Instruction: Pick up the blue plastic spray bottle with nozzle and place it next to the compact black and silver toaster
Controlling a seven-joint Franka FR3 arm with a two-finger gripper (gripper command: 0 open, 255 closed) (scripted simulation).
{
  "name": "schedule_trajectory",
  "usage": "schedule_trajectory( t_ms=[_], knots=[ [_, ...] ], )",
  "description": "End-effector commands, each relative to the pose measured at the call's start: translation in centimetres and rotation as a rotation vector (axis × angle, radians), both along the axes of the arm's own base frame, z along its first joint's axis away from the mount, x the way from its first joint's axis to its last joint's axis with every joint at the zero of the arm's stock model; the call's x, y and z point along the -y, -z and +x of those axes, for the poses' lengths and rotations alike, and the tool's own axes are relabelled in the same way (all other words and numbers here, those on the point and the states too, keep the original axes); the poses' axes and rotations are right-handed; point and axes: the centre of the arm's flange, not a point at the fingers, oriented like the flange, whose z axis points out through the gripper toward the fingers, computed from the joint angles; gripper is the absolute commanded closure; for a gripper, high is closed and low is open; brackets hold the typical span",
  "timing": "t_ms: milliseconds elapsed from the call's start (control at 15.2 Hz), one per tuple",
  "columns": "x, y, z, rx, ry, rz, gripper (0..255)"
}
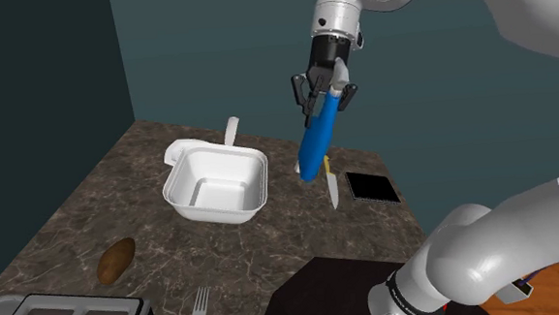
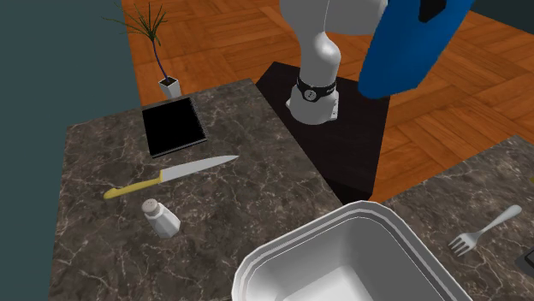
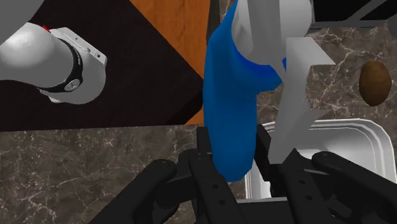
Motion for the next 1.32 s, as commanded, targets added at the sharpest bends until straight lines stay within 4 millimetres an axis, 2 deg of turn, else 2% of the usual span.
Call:
schedule_trajectory(
  t_ms=[0,1254],
  knots=[
    [-2.3,-0.1,-1.1,0.0,0.002,0.0,255],
    [-25.0,-0.2,-11.7,0.0,0.002,0.0,255]
  ],
)
